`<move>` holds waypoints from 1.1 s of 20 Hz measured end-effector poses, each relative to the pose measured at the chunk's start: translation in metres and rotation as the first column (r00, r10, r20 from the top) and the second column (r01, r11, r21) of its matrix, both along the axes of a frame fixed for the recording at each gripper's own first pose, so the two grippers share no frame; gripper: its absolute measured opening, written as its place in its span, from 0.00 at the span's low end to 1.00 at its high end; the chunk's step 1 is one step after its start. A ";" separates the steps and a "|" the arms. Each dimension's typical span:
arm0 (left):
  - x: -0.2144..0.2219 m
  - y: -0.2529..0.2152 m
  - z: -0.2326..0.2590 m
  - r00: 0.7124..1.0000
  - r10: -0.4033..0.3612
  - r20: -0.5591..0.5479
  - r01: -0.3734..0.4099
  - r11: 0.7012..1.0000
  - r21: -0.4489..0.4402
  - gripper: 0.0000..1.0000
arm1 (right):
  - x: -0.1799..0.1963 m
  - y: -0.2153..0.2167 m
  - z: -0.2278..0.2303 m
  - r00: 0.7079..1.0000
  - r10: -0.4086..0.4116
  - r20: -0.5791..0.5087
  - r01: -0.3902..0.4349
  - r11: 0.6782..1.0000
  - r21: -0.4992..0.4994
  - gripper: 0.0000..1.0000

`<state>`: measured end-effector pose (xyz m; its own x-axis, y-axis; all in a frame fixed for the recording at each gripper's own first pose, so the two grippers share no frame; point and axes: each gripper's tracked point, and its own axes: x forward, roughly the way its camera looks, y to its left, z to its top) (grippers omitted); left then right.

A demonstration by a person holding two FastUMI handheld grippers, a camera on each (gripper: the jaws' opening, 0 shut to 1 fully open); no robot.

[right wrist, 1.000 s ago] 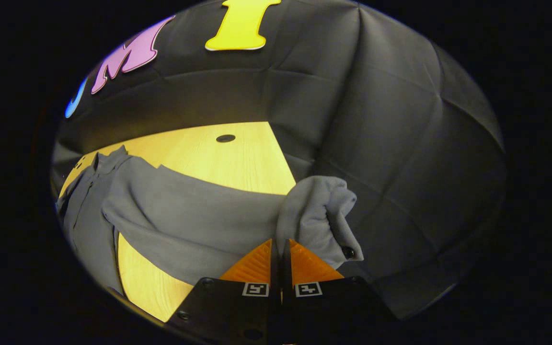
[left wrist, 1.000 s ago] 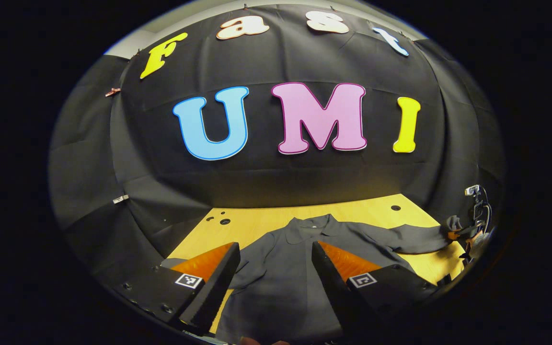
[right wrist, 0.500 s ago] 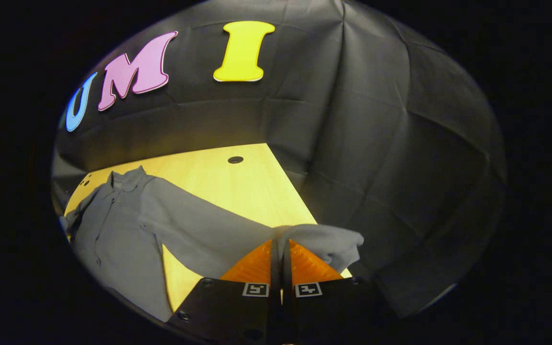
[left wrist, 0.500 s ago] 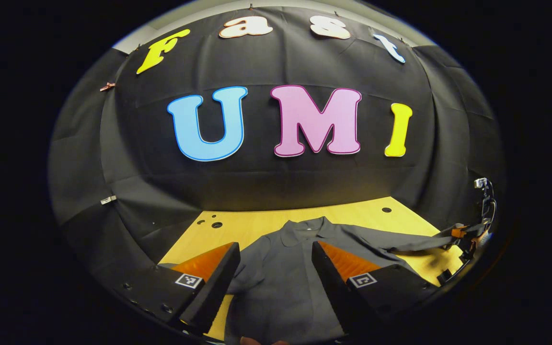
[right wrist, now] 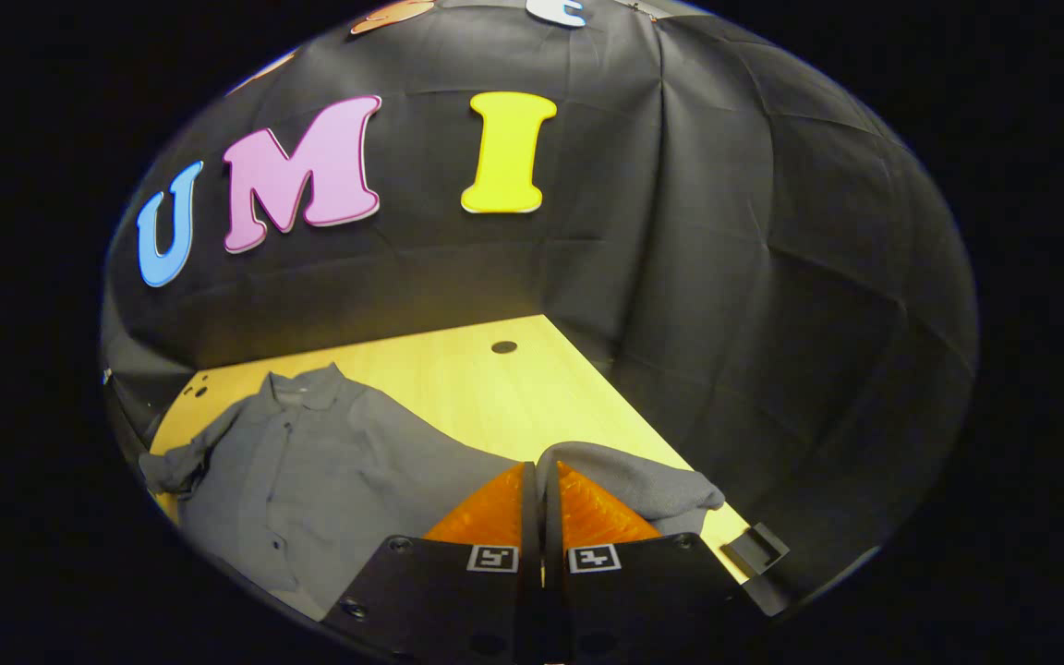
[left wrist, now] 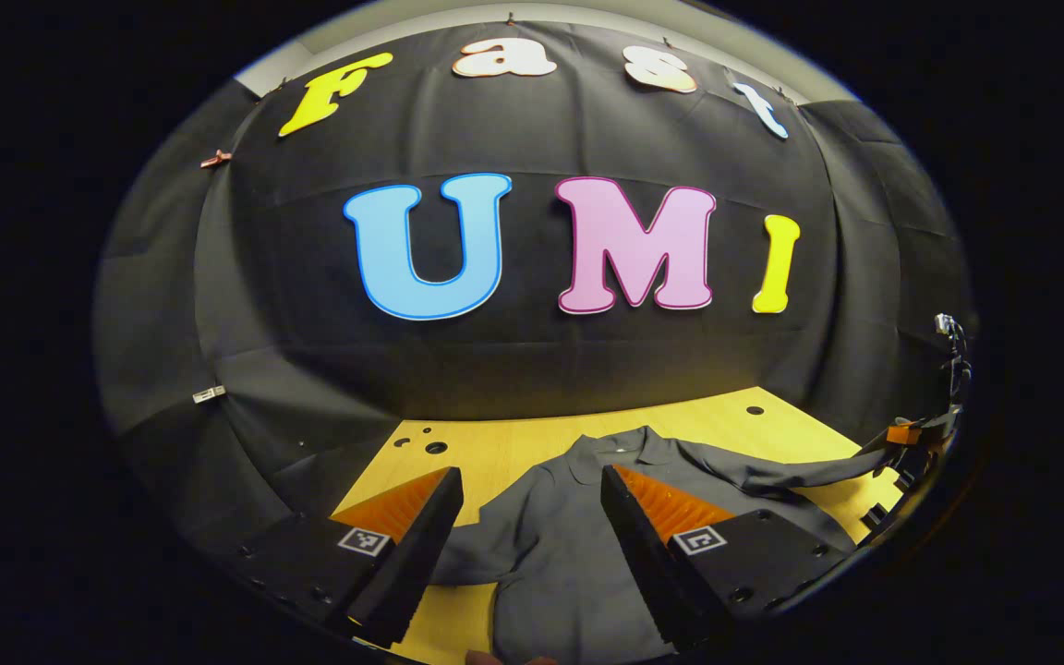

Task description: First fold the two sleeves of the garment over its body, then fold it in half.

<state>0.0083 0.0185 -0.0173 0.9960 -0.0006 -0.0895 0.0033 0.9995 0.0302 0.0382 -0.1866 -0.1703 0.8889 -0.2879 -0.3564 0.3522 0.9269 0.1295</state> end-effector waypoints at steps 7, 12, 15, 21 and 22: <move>-0.001 0.019 -0.003 1.000 0.025 0.014 -0.025 0.999 -0.033 0.95 | 0.034 0.099 0.082 0.986 0.104 0.127 -0.095 0.993 -0.077 0.05; -0.008 0.040 -0.006 0.997 0.077 0.006 -0.077 0.996 -0.050 0.95 | 0.071 0.195 0.101 0.954 0.258 0.154 -0.241 0.963 -0.121 0.05; -0.014 0.053 -0.013 0.993 0.115 -0.011 -0.116 0.992 -0.058 0.95 | 0.087 0.254 0.094 0.925 0.356 0.133 -0.337 0.930 -0.148 0.05; -0.028 0.072 -0.026 0.980 0.185 -0.068 -0.189 0.980 -0.061 0.95 | 0.101 0.357 0.033 0.851 0.525 0.016 -0.518 0.844 -0.139 0.05; -0.030 0.075 -0.026 0.978 0.193 -0.077 -0.198 0.978 -0.061 0.95 | 0.101 0.372 0.021 0.833 0.554 -0.014 -0.550 0.824 -0.135 0.05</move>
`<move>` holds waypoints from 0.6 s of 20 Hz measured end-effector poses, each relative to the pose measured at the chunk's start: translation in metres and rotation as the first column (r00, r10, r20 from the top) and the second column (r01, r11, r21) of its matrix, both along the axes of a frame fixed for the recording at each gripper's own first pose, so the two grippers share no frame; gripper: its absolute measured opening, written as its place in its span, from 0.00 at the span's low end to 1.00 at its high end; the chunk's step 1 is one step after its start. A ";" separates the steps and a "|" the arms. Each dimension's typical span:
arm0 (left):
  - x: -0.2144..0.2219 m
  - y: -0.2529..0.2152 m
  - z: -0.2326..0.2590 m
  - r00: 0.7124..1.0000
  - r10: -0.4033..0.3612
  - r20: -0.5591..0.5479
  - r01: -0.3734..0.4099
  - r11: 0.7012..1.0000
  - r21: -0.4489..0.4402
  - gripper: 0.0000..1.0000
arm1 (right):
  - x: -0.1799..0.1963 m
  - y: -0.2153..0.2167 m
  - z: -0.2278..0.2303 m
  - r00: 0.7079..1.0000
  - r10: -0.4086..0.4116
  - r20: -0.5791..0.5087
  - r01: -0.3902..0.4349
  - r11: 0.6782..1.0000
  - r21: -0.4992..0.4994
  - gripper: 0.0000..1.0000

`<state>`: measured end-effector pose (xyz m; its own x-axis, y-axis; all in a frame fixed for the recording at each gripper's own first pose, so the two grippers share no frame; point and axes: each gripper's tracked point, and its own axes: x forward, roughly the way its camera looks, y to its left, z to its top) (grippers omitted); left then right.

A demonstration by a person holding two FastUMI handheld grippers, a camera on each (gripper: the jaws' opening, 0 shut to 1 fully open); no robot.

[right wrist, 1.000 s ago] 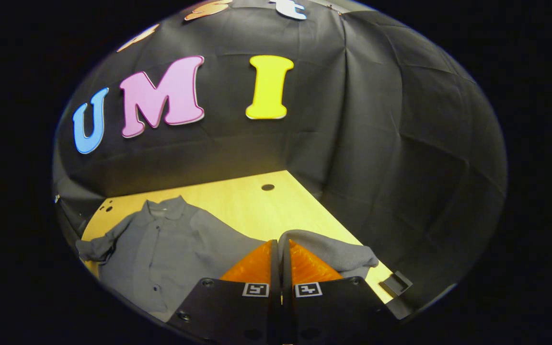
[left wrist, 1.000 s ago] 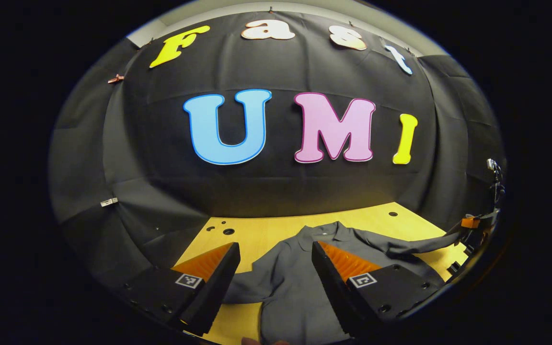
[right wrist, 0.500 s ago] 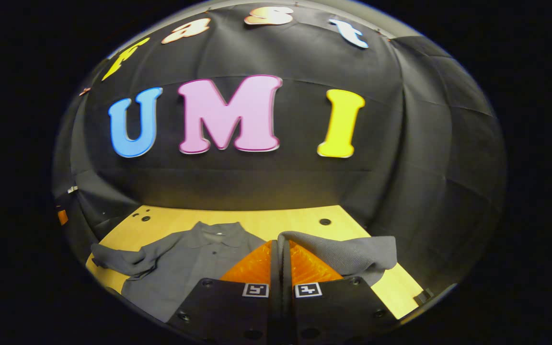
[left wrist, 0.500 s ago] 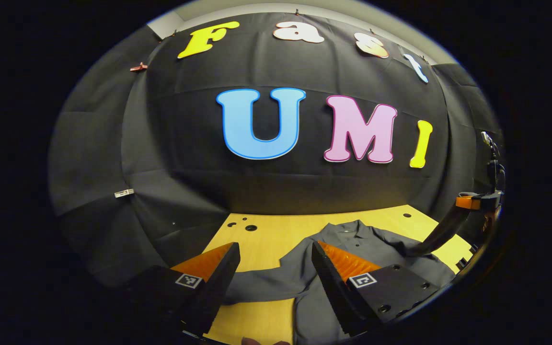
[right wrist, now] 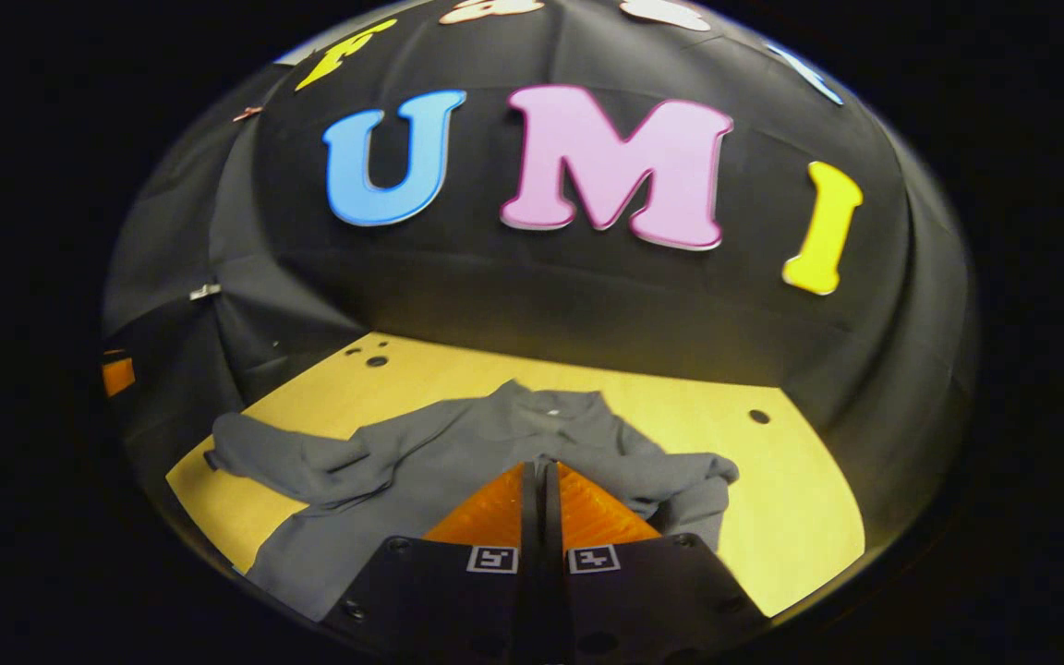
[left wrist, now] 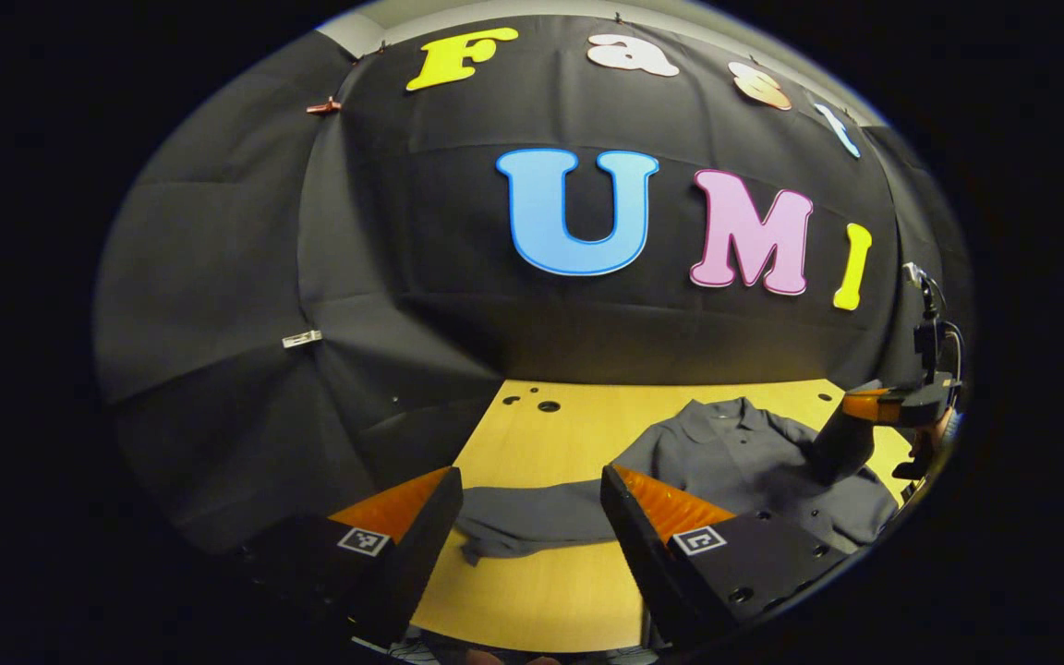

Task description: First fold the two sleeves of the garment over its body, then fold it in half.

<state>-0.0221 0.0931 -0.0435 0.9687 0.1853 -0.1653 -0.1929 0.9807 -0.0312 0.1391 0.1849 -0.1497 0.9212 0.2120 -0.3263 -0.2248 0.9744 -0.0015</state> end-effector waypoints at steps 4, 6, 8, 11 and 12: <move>-0.004 0.010 -0.005 0.999 0.040 -0.013 -0.040 0.999 -0.003 0.95 | 0.008 0.050 -0.051 0.987 0.134 -0.089 -0.138 0.989 -0.047 0.05; -0.006 0.012 -0.008 0.998 0.052 -0.023 -0.053 0.999 -0.008 0.95 | 0.012 0.070 -0.073 0.976 0.173 -0.131 -0.182 0.981 -0.065 0.05; -0.007 0.013 -0.012 0.998 0.059 -0.034 -0.060 0.998 -0.021 0.95 | 0.015 0.083 -0.096 0.964 0.192 -0.184 -0.207 0.976 -0.065 0.05; -0.008 0.013 -0.017 0.996 0.068 -0.051 -0.070 0.997 -0.029 0.95 | 0.014 0.101 -0.126 0.943 0.207 -0.262 -0.220 0.975 -0.022 0.05; -0.009 0.014 -0.017 0.996 0.071 -0.056 -0.073 0.997 -0.030 0.95 | 0.015 0.105 -0.133 0.936 0.207 -0.283 -0.219 0.976 -0.010 0.05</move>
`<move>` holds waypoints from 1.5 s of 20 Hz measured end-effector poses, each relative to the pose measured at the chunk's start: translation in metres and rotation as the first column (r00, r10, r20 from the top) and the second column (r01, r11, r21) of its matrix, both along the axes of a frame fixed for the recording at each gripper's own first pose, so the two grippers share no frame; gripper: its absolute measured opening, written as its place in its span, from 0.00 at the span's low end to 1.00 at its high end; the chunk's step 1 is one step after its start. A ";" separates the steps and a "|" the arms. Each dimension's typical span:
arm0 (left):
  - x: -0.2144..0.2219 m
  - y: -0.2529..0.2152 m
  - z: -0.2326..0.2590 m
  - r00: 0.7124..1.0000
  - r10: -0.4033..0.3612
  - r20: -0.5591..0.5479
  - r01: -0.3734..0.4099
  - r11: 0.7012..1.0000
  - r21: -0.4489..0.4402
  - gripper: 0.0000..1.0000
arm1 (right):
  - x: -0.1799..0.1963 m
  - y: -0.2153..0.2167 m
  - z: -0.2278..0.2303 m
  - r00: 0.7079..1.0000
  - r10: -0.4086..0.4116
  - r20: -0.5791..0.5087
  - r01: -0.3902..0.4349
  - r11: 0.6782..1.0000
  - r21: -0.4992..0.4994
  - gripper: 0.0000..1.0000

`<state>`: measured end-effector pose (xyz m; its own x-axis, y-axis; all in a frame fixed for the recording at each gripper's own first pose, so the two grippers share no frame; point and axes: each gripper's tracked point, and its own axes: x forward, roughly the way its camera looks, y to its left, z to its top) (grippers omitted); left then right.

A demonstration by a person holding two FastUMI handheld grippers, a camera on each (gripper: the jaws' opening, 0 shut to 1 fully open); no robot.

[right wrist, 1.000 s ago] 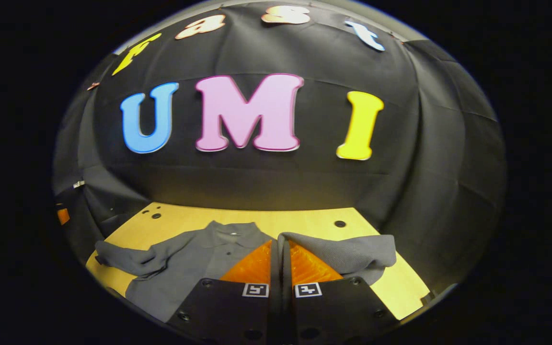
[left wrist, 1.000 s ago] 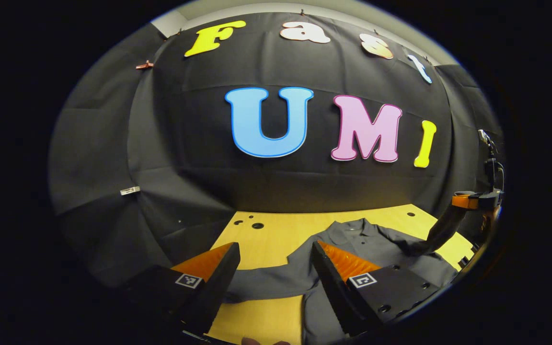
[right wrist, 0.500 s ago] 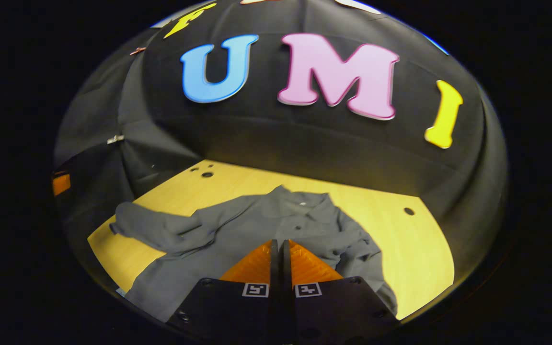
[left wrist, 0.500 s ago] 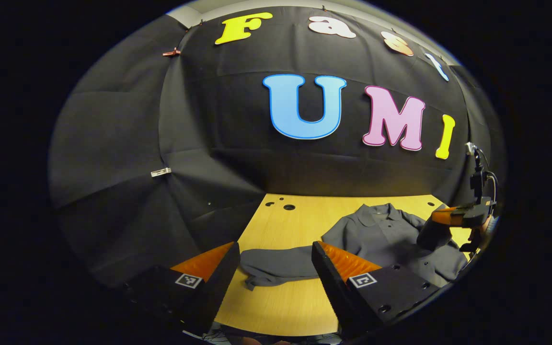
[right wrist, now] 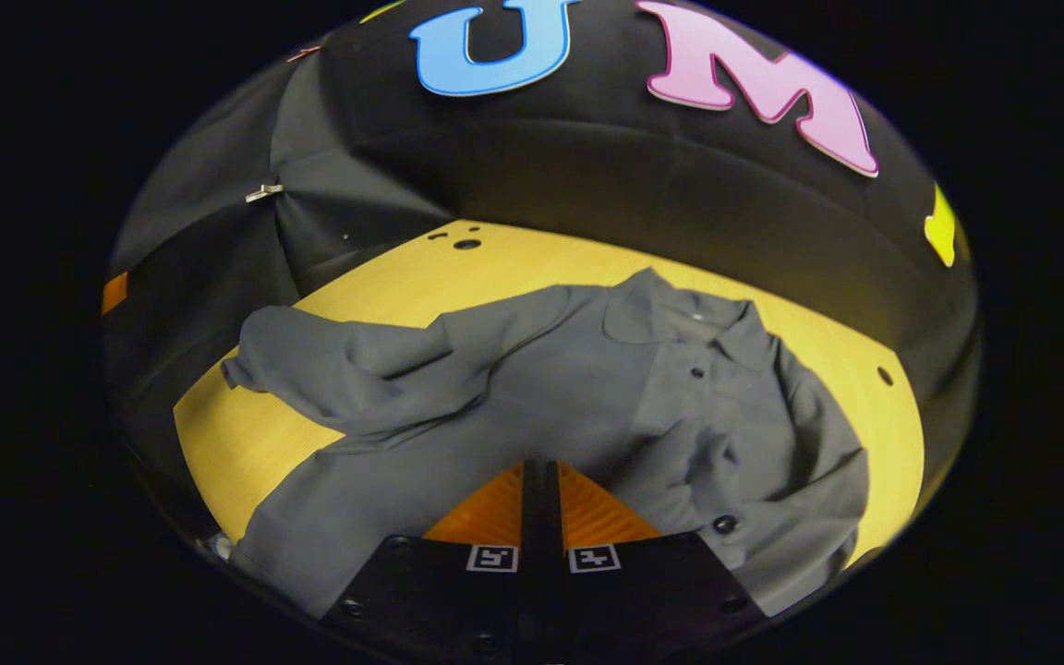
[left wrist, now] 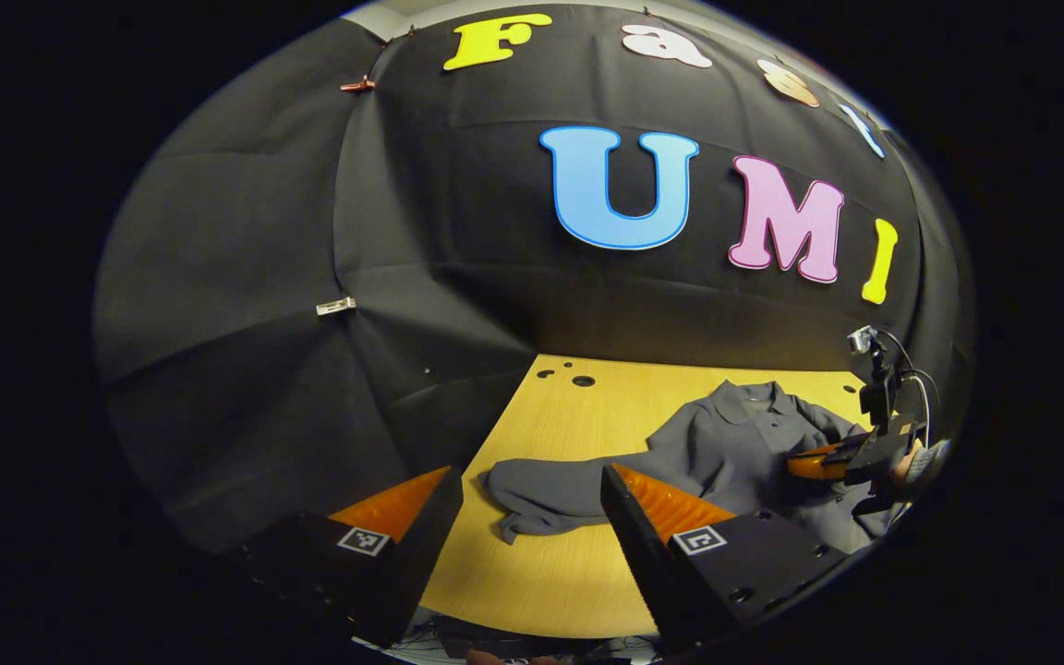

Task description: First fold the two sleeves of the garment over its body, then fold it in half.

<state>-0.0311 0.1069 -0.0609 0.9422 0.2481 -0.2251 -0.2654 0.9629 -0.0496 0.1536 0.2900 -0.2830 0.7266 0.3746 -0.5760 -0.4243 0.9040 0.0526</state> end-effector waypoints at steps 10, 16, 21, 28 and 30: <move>0.012 0.003 -0.020 0.997 -0.048 -0.058 0.049 0.999 0.016 0.95 | -0.030 0.022 -0.003 0.996 -0.002 -0.090 0.009 0.997 0.079 0.28; 0.012 0.004 -0.039 0.987 -0.077 -0.142 0.077 0.997 -0.005 0.96 | -0.051 0.006 0.046 0.998 -0.050 -0.040 0.056 0.987 0.152 0.63; 0.014 0.003 -0.060 0.970 -0.064 -0.232 0.055 0.997 -0.046 0.95 | -0.070 -0.036 0.082 0.990 -0.138 0.004 0.135 0.972 0.191 0.66; 0.024 0.006 -0.092 0.936 -0.056 -0.347 0.040 0.998 -0.053 0.96 | -0.112 -0.095 0.096 0.966 -0.257 0.006 0.251 0.949 0.191 0.66; 0.026 0.006 -0.099 0.927 -0.055 -0.372 0.035 0.998 -0.060 0.96 | -0.122 -0.107 0.096 0.960 -0.280 0.001 0.274 0.942 0.195 0.66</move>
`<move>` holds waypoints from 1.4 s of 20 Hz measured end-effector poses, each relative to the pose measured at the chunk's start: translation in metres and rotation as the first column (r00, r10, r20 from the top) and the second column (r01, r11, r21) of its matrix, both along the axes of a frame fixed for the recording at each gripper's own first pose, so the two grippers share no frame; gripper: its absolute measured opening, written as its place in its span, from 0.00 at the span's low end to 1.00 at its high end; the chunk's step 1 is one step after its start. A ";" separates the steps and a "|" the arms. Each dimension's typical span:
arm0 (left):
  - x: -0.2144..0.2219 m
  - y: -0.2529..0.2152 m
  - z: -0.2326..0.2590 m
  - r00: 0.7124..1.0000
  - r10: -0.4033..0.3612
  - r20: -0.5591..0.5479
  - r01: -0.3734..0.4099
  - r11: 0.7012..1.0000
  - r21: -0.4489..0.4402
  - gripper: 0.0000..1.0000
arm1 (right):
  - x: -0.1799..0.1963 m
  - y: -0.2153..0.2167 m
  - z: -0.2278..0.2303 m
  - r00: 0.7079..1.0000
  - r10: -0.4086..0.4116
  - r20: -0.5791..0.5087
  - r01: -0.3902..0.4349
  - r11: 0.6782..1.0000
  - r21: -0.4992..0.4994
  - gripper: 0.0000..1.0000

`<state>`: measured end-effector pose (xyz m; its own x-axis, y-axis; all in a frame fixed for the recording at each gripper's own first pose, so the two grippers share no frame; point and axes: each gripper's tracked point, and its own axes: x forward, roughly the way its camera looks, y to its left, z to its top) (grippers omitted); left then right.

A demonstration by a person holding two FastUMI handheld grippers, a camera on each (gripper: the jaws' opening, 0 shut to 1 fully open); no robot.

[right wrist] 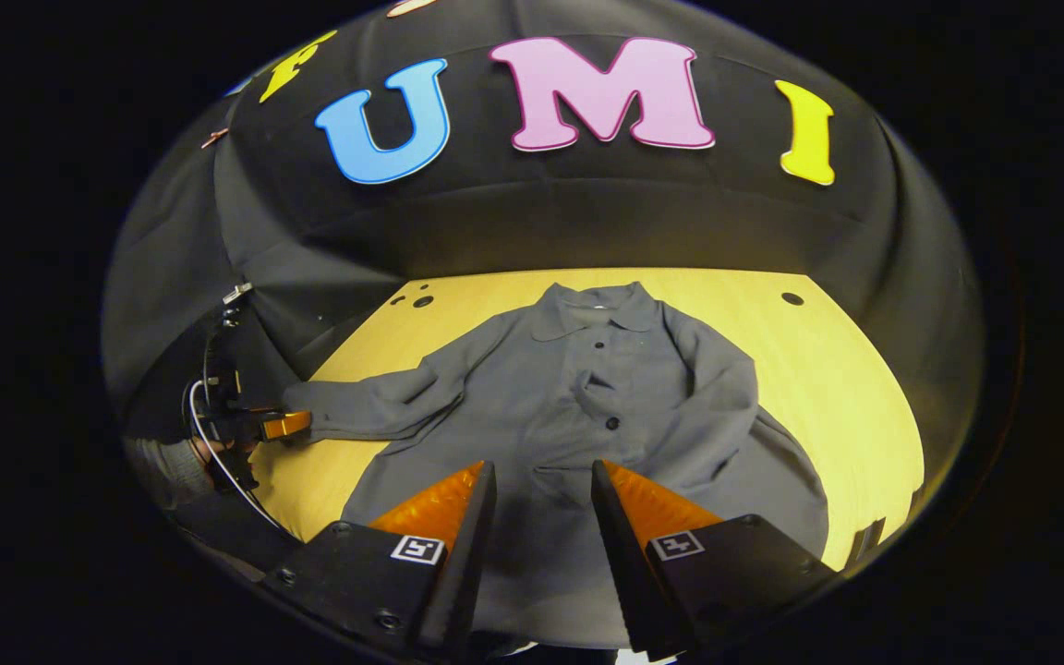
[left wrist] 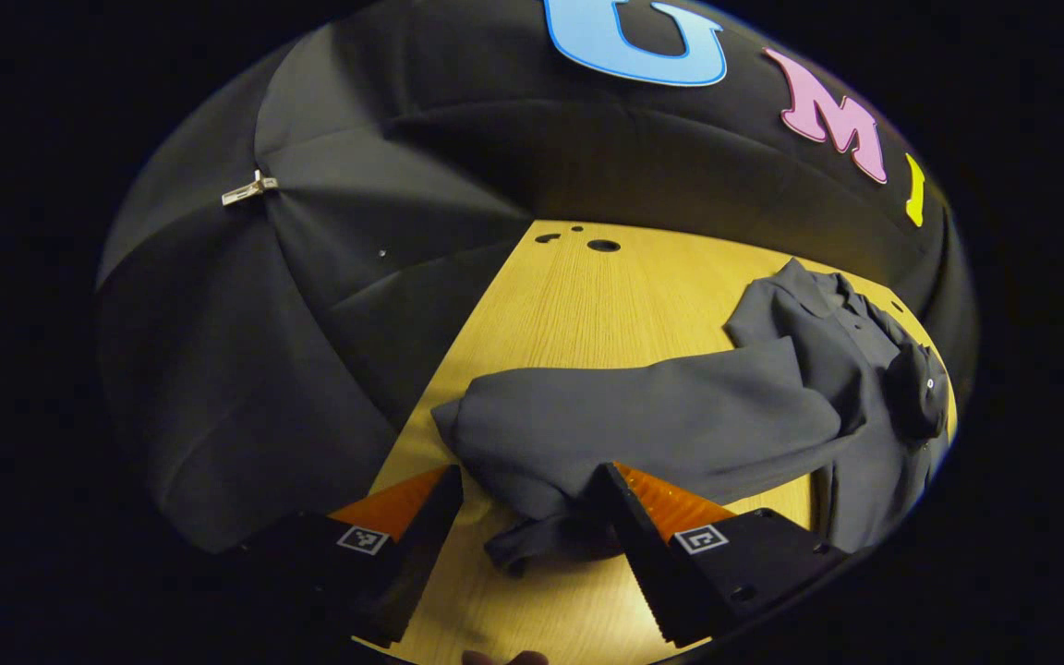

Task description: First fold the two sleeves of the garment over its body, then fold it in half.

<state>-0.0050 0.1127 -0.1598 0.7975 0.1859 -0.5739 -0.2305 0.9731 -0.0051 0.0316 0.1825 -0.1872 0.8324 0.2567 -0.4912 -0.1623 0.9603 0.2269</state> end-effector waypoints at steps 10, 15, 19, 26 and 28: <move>0.015 -0.018 -0.015 0.993 -0.010 -0.120 0.012 1.000 0.021 0.10 | -0.016 -0.038 0.000 1.000 -0.027 0.000 0.027 1.000 0.001 0.66; 0.015 -0.026 0.009 0.998 0.023 -0.058 -0.021 0.999 0.047 0.06 | -0.010 -0.059 0.006 0.999 -0.032 0.017 0.032 0.999 0.006 0.66; 0.013 -0.047 0.058 0.999 0.001 0.046 -0.005 0.997 0.083 0.06 | -0.005 -0.079 0.002 0.999 -0.050 0.020 0.050 0.999 0.022 0.66; 0.015 -0.124 0.140 0.978 -0.097 0.183 0.085 0.994 0.069 0.06 | 0.001 -0.110 -0.007 0.996 -0.083 0.015 0.082 0.995 0.049 0.66; 0.016 -0.151 0.157 0.971 -0.126 0.201 0.119 0.992 0.045 0.05 | 0.001 -0.120 -0.008 0.995 -0.095 0.015 0.094 0.994 0.054 0.66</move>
<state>0.0109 -0.0379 -0.0032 0.9148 0.0953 -0.3925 -0.1066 0.9943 -0.0071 0.0328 0.0627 -0.1957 0.8623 0.2023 -0.4642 -0.0760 0.9580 0.2764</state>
